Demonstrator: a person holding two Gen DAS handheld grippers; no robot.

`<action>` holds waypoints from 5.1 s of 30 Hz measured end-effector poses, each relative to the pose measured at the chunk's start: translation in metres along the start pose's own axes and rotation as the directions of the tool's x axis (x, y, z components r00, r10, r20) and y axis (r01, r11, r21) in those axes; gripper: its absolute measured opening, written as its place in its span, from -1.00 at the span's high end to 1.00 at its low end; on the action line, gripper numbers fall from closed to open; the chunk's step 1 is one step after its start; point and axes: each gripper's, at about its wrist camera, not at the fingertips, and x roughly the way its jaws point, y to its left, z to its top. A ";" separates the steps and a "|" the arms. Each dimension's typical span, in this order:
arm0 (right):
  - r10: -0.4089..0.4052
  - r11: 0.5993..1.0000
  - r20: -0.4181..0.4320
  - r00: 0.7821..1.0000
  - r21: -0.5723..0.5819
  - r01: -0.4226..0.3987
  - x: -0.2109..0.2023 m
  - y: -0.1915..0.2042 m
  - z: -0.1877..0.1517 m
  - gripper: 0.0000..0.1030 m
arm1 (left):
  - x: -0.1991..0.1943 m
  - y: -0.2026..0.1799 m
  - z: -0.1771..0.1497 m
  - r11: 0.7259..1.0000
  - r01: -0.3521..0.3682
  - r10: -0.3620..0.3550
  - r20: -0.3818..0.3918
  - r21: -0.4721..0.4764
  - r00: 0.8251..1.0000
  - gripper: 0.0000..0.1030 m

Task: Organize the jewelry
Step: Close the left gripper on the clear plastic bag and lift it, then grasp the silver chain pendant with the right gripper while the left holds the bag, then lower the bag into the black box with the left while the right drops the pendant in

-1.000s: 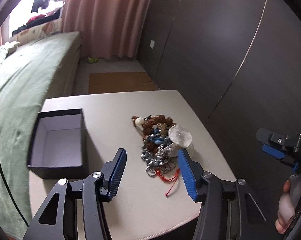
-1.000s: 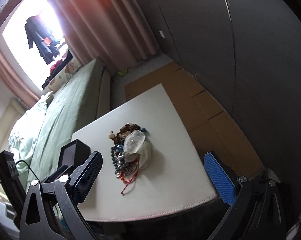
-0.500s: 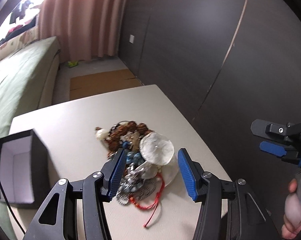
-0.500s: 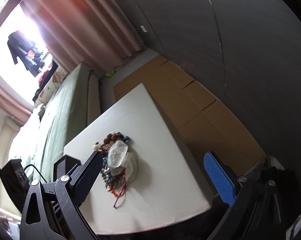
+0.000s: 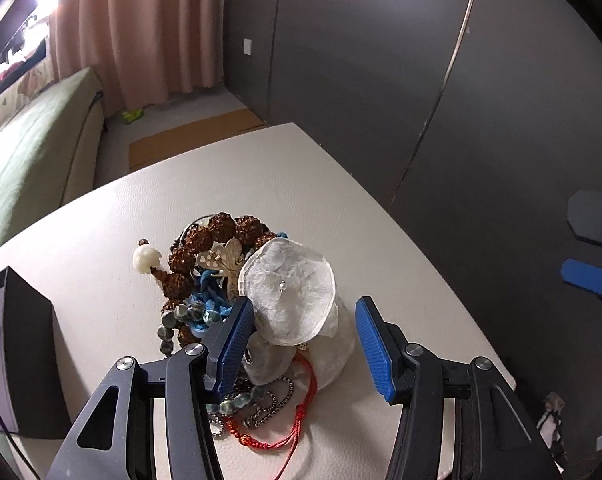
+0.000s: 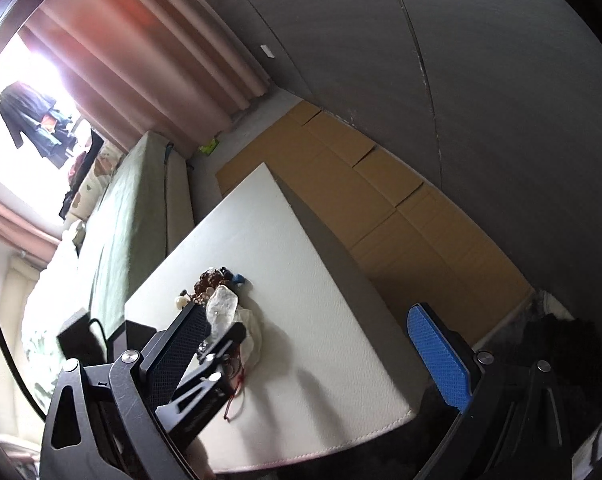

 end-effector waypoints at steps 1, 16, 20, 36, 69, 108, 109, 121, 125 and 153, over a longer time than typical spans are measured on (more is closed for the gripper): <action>-0.002 1.000 0.000 1.000 -0.001 0.002 0.000 0.000 -0.001 -0.99 | 0.001 -0.001 -0.001 1.000 -0.012 0.012 0.002 0.002 1.000 0.05; -0.006 0.998 -0.028 1.000 -0.063 0.004 0.010 0.015 -0.007 -0.99 | -0.051 0.053 -0.001 0.992 0.023 -0.007 0.126 -0.124 0.992 0.95; 0.025 0.996 -0.051 0.998 -0.090 -0.029 0.018 0.029 -0.015 -0.99 | -0.064 0.071 0.000 0.985 0.032 -0.005 0.157 -0.170 0.988 0.95; 0.189 0.968 -0.271 0.944 -0.109 -0.226 0.081 0.092 -0.057 -0.01 | -0.103 0.130 -0.012 0.958 0.029 0.033 0.209 -0.286 0.977 0.95; 0.029 0.982 -0.153 0.988 -0.178 -0.056 0.101 0.131 -0.074 0.68 | -0.150 0.172 -0.032 0.925 0.057 0.042 0.250 -0.376 0.967 0.95; 0.272 0.823 0.294 0.916 -0.565 -0.063 -0.160 0.356 -0.004 0.68 | -0.217 0.254 -0.070 0.817 0.135 0.111 0.382 -0.560 0.917 0.95; 0.278 0.816 0.290 0.916 -0.574 -0.067 -0.161 0.364 -0.005 0.68 | -0.217 0.256 -0.070 0.815 0.135 0.114 0.384 -0.563 0.916 0.95; 0.259 0.760 0.221 0.940 -0.647 -0.057 -0.112 0.398 -0.029 0.68 | -0.217 0.273 -0.071 0.796 0.136 0.132 0.388 -0.590 0.912 0.95; 0.242 0.761 0.163 0.956 -0.643 -0.083 -0.079 0.390 -0.037 0.68 | -0.216 0.275 -0.070 0.791 0.142 0.128 0.389 -0.595 0.912 0.95; 0.257 0.867 -0.278 0.926 -0.356 -0.348 0.125 0.259 -0.089 0.66 | -0.182 0.272 -0.062 0.802 0.061 0.148 0.297 -0.595 0.943 0.95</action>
